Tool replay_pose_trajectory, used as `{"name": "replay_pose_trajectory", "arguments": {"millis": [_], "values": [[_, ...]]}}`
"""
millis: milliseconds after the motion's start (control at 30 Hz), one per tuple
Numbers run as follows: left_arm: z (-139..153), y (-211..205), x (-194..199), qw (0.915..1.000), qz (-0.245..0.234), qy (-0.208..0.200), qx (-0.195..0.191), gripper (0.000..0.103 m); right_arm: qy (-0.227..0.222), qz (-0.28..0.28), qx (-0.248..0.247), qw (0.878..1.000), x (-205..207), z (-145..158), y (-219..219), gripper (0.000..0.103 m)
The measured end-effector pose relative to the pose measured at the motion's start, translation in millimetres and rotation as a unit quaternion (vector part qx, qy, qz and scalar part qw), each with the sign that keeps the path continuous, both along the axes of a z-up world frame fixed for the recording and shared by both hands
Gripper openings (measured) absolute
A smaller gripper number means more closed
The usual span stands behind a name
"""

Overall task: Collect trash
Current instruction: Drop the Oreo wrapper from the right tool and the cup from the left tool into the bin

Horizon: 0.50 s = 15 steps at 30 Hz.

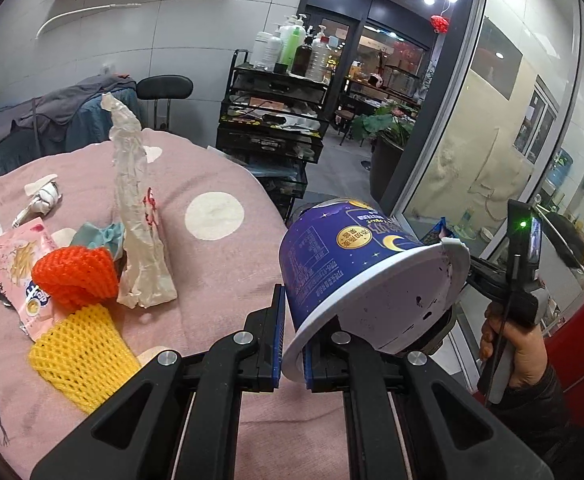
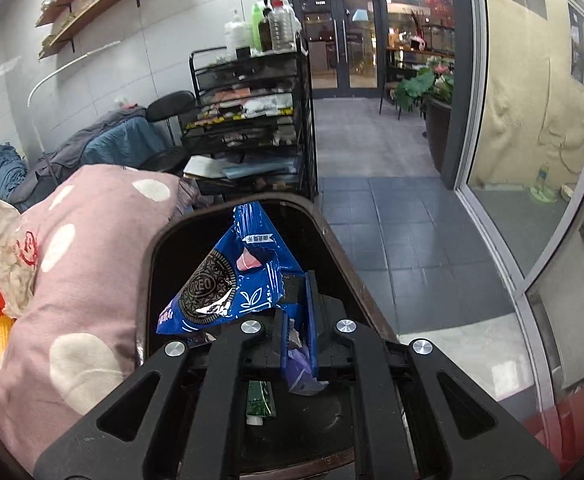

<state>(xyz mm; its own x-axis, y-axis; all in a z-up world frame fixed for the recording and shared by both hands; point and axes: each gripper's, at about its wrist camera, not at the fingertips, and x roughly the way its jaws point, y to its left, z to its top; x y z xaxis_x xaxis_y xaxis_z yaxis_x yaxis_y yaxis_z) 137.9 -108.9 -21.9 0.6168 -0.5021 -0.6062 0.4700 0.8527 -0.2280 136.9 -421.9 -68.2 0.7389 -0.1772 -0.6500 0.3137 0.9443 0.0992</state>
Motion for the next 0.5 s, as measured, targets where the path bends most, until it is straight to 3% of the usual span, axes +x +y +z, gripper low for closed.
{"name": "replay_pose_trajectory", "arguments": {"millis": [167,200,267,300,333,500], "values": [[-2.5,-12.6,1.7,0.9999,-0.014,0.007,0.001,0.008,0.031,-0.002,0.009,0.999,6.8,-20.2,0.7,0.009],[-2.5,-14.9,2.0,0.9998,-0.016,0.007,0.003,0.008,0.038,-0.003,0.009,0.999,8.2,-24.5,1.5,0.016],[-3.2,-19.8,2.4,0.9997,-0.022,0.009,0.004,0.008,0.047,-0.001,0.008,0.999,8.6,-31.0,5.6,0.047],[-3.0,-22.2,3.5,0.9996,-0.025,0.011,0.003,0.008,0.047,-0.004,0.009,0.999,7.8,-33.3,6.4,0.073],[-3.3,-24.5,3.7,0.9995,-0.028,0.013,0.003,0.008,0.044,-0.009,0.01,0.999,5.7,-34.9,7.1,0.078],[-4.9,-36.5,4.9,0.999,-0.041,0.014,0.011,0.008,0.049,-0.007,0.021,0.999,-0.4,-40.1,11.4,0.078]]}}
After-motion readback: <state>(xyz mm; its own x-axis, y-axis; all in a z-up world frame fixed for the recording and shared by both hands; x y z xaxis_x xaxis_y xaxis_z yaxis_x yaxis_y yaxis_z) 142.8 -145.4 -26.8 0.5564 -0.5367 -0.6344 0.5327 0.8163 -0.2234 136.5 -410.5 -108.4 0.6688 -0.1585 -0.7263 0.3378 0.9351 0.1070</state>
